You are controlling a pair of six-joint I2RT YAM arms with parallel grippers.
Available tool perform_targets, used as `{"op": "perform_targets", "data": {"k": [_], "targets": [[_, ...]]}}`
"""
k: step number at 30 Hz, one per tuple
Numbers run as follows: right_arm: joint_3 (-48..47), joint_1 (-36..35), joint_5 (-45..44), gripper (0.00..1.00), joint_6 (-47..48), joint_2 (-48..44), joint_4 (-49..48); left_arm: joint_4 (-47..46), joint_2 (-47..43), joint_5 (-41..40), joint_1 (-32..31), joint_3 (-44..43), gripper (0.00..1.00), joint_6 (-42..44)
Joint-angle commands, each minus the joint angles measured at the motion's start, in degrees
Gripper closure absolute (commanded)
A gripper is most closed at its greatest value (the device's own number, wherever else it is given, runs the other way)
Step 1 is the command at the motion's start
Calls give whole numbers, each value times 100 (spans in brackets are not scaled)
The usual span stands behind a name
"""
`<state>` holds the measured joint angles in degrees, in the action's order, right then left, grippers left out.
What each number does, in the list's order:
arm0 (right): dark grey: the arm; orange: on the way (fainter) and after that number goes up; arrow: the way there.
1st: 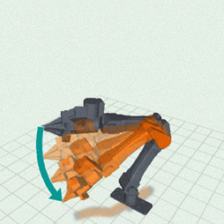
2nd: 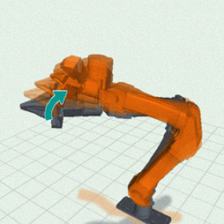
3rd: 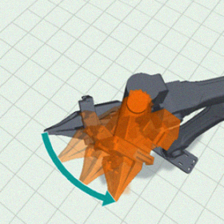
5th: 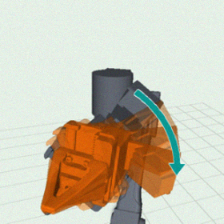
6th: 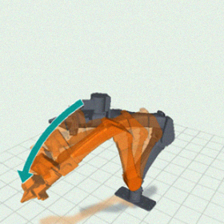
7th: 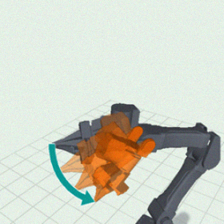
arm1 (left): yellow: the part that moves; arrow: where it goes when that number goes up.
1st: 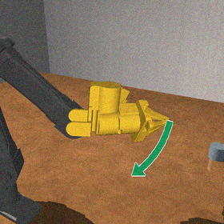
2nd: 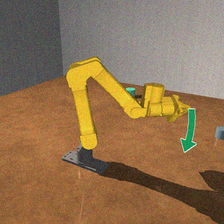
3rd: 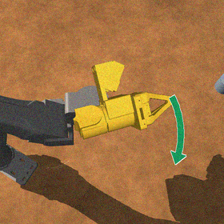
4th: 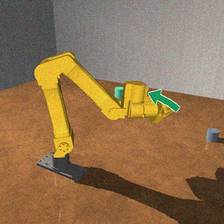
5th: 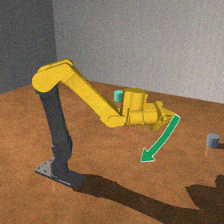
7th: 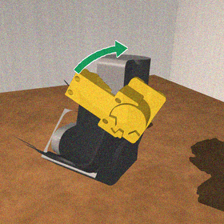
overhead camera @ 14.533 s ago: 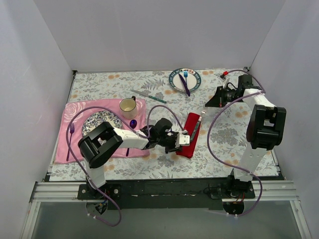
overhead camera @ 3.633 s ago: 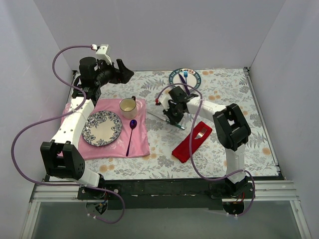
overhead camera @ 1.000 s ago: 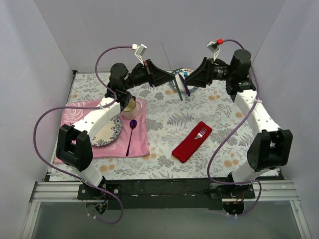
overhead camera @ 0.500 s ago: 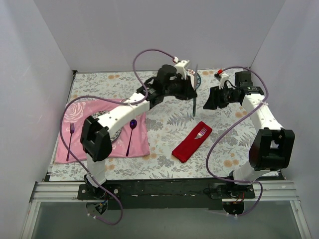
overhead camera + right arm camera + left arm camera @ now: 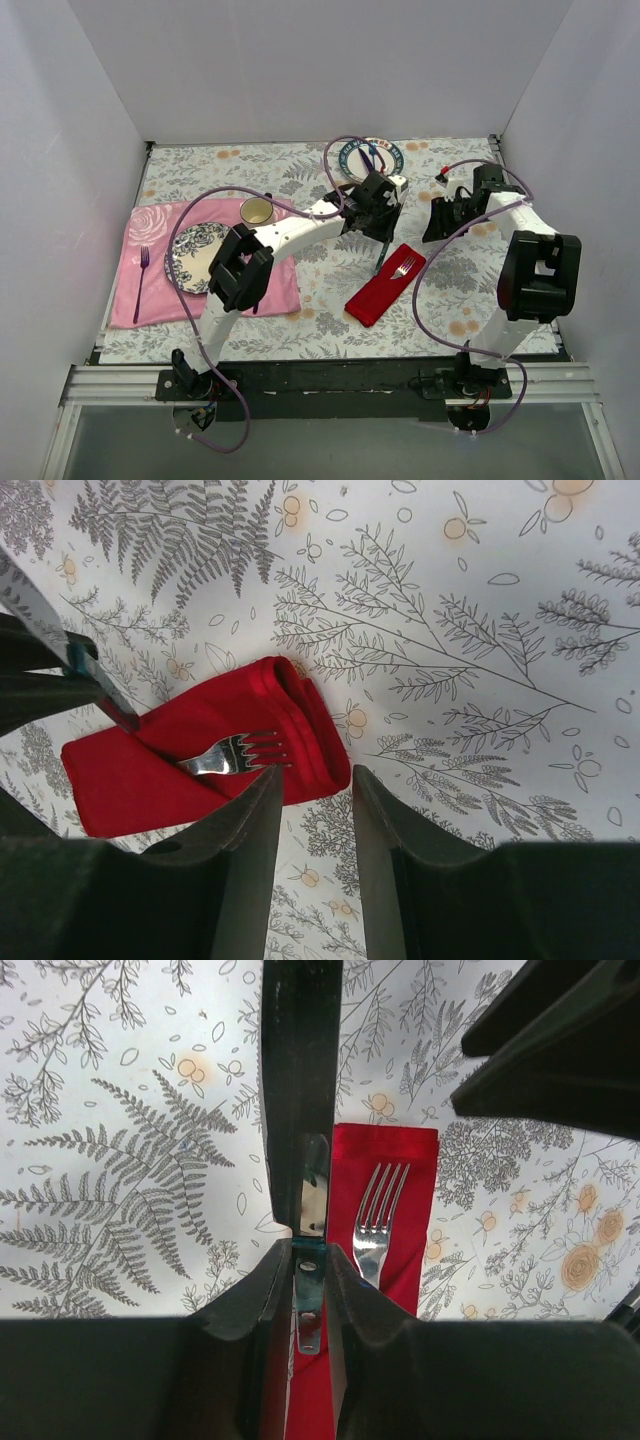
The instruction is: Fold the napkin into a case and place the utensils inside
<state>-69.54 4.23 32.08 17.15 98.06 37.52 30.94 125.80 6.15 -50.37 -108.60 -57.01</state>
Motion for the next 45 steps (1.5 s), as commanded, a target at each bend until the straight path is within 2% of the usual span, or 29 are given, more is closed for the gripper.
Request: {"op": "perform_targets", "data": {"k": [1, 11, 14, 18, 22, 26, 29, 32, 36, 40, 44, 45], "targets": [[133, 60, 106, 59, 26, 160, -139, 79, -56, -53, -17, -548, 100, 68], [178, 122, 509, 57, -45, 565, -324, 79, 68, -96, -96, -654, 100, 15], [98, 113, 729, 57, -54, 670, -420, 27, -177, -45, -26, -426, 100, -37], [37, 87, 862, 58, -36, 863, -508, -166, -703, 106, 97, 336, 100, -21], [81, 17, 1028, 64, -27, 1118, -588, -264, -1066, 9, 132, 708, 100, 129], [265, -106, 1248, 77, -79, 1215, -640, -141, -1294, 0, 238, 928, 100, 112], [545, -203, 1406, 82, -272, 1128, -841, -88, -1470, 0, 300, 1086, 100, 164], [818, -308, 1556, 87, -413, 987, -965, -114, -1584, 61, 300, 1218, 100, 217], [1082, -414, 1705, 87, -650, 777, -1132, -185, -1541, 211, 282, 1253, 100, 191], [1153, -405, 1750, 86, -836, 697, -1133, -211, -1444, 237, 177, 1244, 100, 199], [1039, -371, 1688, 63, -976, 592, -1097, -62, -1295, 44, 1, 1052, 100, 305], [1013, -353, 1697, 62, -1002, 565, -1071, 104, -1155, -17, -51, 886, 100, 296]]}}
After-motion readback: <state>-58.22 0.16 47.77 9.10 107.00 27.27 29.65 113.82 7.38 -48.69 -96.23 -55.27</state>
